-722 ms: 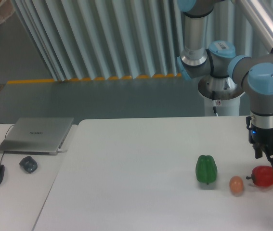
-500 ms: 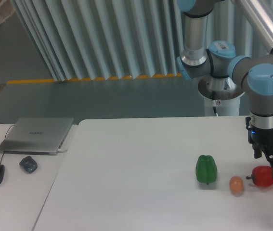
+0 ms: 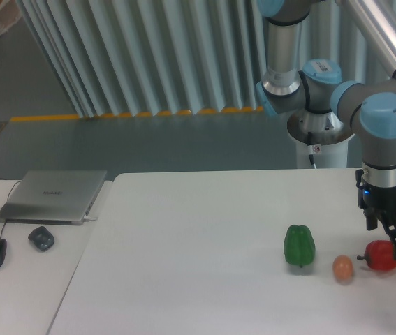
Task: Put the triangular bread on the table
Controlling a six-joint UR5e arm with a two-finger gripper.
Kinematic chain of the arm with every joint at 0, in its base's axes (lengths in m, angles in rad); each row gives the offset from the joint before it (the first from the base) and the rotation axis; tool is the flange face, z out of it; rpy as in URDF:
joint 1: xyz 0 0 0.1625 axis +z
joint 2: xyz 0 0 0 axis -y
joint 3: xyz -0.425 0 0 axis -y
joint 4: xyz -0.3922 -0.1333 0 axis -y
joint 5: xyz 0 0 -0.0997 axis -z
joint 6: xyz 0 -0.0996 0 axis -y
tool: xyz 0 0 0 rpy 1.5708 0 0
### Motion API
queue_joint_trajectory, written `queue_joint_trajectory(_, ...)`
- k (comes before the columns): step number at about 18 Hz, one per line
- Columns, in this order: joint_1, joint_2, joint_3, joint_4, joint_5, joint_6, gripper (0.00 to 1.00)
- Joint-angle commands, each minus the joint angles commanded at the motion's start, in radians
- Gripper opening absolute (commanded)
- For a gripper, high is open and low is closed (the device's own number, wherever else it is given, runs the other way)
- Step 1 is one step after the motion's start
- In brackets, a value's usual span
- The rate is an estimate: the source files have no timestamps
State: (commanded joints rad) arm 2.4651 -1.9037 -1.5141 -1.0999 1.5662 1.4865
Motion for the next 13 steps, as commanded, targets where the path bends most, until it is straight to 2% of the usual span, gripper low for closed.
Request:
queue_joint_trajectory(4,0.006,-0.002,0.017,0.011,0.000,-0.005,1.00)
queue_joint_trajectory(9,0.014,-0.006,0.008,0.018,0.000,-0.003,1.00)
queue_joint_trajectory(13,0.060,-0.006,-0.001,0.066,-0.003,-0.009,1.00)
